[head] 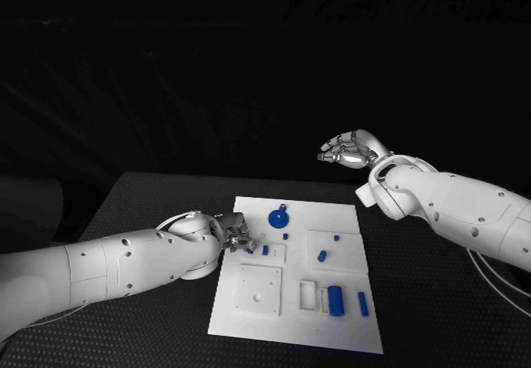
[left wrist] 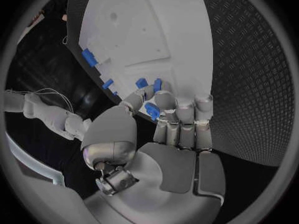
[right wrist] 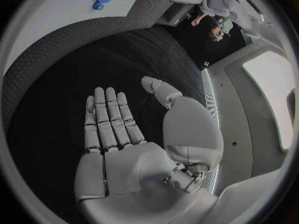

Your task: Assemble the parts on the task board

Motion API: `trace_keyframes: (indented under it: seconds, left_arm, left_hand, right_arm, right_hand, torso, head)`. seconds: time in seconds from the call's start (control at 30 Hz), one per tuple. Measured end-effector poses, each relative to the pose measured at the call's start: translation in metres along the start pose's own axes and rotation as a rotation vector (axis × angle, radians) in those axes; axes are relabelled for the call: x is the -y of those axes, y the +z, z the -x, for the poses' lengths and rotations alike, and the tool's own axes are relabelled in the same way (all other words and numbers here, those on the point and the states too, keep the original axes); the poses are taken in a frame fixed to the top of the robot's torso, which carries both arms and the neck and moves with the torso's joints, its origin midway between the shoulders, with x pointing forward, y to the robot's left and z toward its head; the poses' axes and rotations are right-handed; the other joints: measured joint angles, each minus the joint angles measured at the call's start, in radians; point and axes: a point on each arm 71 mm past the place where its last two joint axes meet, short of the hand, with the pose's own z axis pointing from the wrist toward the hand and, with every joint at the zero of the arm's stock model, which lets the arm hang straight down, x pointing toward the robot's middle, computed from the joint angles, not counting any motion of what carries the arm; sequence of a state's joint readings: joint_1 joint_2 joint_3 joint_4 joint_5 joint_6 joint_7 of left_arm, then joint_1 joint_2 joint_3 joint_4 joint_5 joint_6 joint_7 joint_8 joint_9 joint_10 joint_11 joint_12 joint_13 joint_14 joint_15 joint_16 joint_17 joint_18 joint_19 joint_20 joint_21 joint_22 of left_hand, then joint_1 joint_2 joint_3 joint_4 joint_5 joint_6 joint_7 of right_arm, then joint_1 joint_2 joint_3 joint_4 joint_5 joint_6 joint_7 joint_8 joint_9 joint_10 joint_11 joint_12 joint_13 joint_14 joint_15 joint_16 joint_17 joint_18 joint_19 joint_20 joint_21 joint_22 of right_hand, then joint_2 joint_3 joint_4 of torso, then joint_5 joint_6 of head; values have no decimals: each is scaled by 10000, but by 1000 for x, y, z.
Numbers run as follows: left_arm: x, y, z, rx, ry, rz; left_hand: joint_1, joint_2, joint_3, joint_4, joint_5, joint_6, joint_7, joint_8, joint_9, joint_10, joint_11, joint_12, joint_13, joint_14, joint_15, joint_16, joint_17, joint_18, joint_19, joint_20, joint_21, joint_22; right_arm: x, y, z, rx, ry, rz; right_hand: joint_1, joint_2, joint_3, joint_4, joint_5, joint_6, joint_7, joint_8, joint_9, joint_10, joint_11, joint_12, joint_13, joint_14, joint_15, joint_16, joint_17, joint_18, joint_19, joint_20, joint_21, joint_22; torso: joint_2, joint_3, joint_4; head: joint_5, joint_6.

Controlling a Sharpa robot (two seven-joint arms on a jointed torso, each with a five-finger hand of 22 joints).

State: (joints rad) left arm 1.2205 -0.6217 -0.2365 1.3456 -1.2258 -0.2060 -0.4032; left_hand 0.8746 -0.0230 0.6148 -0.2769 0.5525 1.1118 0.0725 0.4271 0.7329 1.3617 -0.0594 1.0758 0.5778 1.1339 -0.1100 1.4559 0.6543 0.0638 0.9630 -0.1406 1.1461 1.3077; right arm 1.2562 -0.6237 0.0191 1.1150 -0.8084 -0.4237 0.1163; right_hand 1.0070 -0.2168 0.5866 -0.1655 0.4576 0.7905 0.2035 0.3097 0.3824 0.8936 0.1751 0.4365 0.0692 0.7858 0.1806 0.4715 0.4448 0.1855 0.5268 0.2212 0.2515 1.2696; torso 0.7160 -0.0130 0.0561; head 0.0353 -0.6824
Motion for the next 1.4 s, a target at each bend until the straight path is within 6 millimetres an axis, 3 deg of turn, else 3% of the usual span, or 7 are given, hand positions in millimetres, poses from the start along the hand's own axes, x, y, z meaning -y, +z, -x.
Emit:
trace_keyframes:
  seconds: [0.5, 0.67, 1.4]
  left_arm:
    - [9, 5, 1, -154, 147, -2]
    - [16, 4, -3, -408, 230, -176]
    - [7, 2, -1, -48, 374, -165]
  left_hand:
    - [0, 0, -34, 29, -37, 2, -2, 561, 419, 0, 0, 46, 1, 0, -1, 0, 9, 1, -14, 15, 0, -2]
    - [0, 0, -32, 25, 213, 2, -2, 642, 419, 0, 0, 115, 2, 1, -1, 41, 33, 1, -14, 16, 0, -3]
    - [-40, 40, -40, 4, 274, 3, -3, 761, 389, 0, 0, 115, 3, 24, 21, 40, 43, 9, -9, 12, 0, 3]
  right_arm:
    - [0, 0, -1, -13, 6, 6]
    - [0, 0, -1, -17, 7, 8]
    - [0, 0, 0, -10, 4, 0]
  right_hand:
    - [0, 0, 0, 0, 53, 1, 0, 0, -8, 0, 0, 0, 0, 1, -1, 0, -9, 0, 0, 0, -40, 23]
    - [1, 0, 0, 0, 93, 1, -1, 0, -8, 0, 0, 0, 0, 1, -1, 0, -9, 1, 0, 0, -40, 22]
    - [1, -1, 0, -1, 93, 1, -1, 0, -7, 0, 0, 0, 0, 1, -1, 0, -7, 1, 0, 0, -40, 31]
  torso:
    - [0, 3, -8]
    - [0, 3, -9]
    - [-2, -14, 2]
  head:
    - [10, 15]
    - [0, -3]
    - [-37, 2]
